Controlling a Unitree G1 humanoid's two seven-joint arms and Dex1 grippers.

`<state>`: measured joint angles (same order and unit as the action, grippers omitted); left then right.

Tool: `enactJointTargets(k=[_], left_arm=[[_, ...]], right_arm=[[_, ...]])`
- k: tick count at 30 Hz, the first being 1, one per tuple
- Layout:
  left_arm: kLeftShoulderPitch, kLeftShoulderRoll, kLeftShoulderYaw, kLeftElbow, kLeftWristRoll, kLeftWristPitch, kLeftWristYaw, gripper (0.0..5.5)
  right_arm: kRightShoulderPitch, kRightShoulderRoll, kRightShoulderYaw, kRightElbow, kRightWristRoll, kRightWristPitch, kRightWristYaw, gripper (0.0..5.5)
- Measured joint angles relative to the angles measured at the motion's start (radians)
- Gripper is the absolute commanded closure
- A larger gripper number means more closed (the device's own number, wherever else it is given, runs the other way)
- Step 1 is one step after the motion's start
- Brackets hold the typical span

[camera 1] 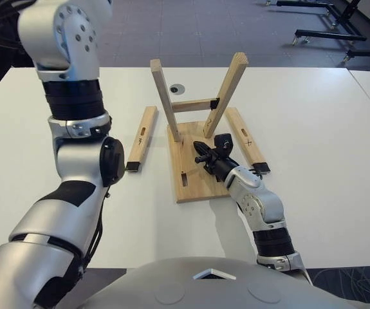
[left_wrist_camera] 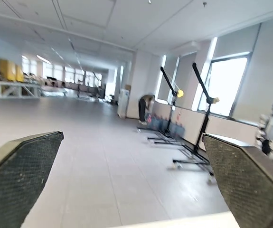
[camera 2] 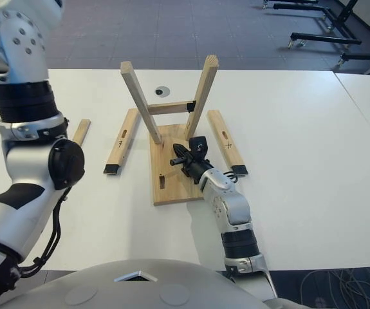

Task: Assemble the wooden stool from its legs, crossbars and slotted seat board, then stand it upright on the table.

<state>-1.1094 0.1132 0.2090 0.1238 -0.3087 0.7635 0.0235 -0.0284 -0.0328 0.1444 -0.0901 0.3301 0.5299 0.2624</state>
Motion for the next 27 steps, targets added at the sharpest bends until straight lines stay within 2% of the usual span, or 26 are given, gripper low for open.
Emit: enactJointTargets(k=[5, 11, 15, 21, 24, 27], left_arm=[[0.215, -0.123, -0.081, 0.007, 0.014, -0.032, 0.002, 0.13], [0.254, -0.127, -0.119, 0.028, 0.048, -0.113, -0.021, 0.13], [0.207, -0.117, -0.065, 0.049, 0.024, -0.074, -0.012, 0.13], [-0.09, 0.02, 0.08, -0.005, -0.047, -0.001, 0.027, 0.13], [-0.154, 0.107, 0.121, -0.013, -0.07, 0.035, 0.022, 0.13], [-0.125, 0.234, 0.134, -0.008, -0.052, 0.04, -0.016, 0.13]], right_arm=[[0.002, 0.0, 0.004, 0.0, 0.0, -0.007, 0.001, 5.5], [0.006, 0.002, 0.006, 0.008, -0.013, -0.007, 0.0, 5.5], [0.008, 0.005, 0.006, 0.001, -0.014, -0.007, 0.003, 5.5], [0.003, 0.007, 0.003, 0.001, -0.014, -0.01, 0.003, 5.5], [0.0, 0.006, 0.001, 0.004, -0.015, -0.011, 0.003, 5.5], [-0.014, 0.002, -0.022, -0.011, 0.006, 0.017, 0.005, 5.5]])
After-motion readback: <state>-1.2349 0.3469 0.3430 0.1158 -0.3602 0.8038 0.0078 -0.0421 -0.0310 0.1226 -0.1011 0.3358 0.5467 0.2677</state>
